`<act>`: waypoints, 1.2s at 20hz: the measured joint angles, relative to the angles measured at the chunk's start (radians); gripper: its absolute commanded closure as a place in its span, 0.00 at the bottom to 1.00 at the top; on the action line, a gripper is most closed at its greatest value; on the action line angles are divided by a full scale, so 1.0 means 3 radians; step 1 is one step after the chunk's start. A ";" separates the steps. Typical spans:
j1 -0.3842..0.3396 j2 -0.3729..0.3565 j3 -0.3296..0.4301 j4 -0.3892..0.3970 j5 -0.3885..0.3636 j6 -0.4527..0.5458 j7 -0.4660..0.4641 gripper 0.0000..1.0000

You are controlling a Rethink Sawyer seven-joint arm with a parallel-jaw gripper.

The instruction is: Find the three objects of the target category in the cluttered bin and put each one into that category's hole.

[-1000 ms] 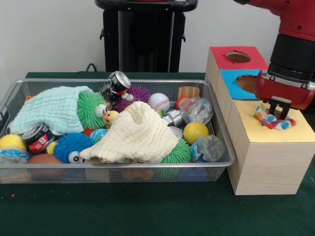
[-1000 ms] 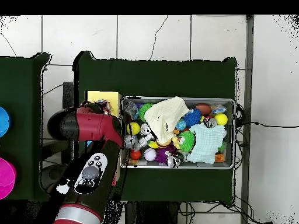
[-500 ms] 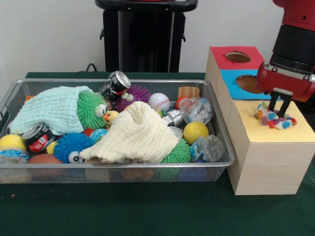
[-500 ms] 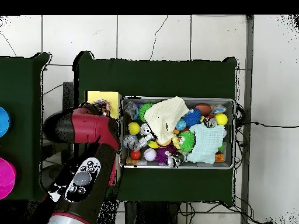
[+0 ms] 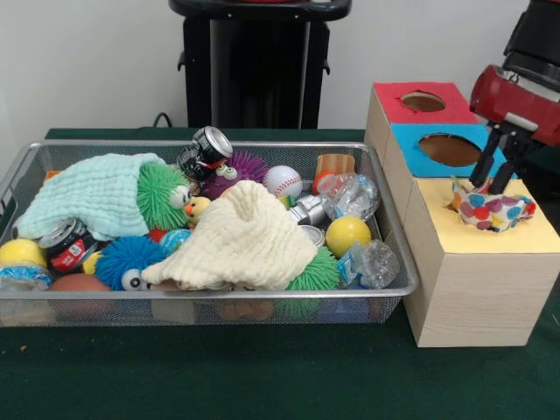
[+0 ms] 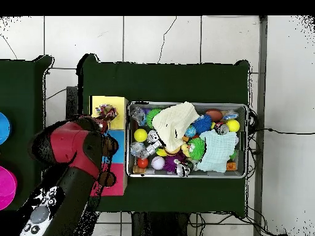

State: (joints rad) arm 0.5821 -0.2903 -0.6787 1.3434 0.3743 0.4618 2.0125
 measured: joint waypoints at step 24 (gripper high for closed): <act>-0.0044 -0.0141 -0.0118 -0.0029 0.0169 0.0001 0.0000 1.00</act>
State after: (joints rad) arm 0.5690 -0.3325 -0.7141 1.3347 0.4250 0.4621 2.0125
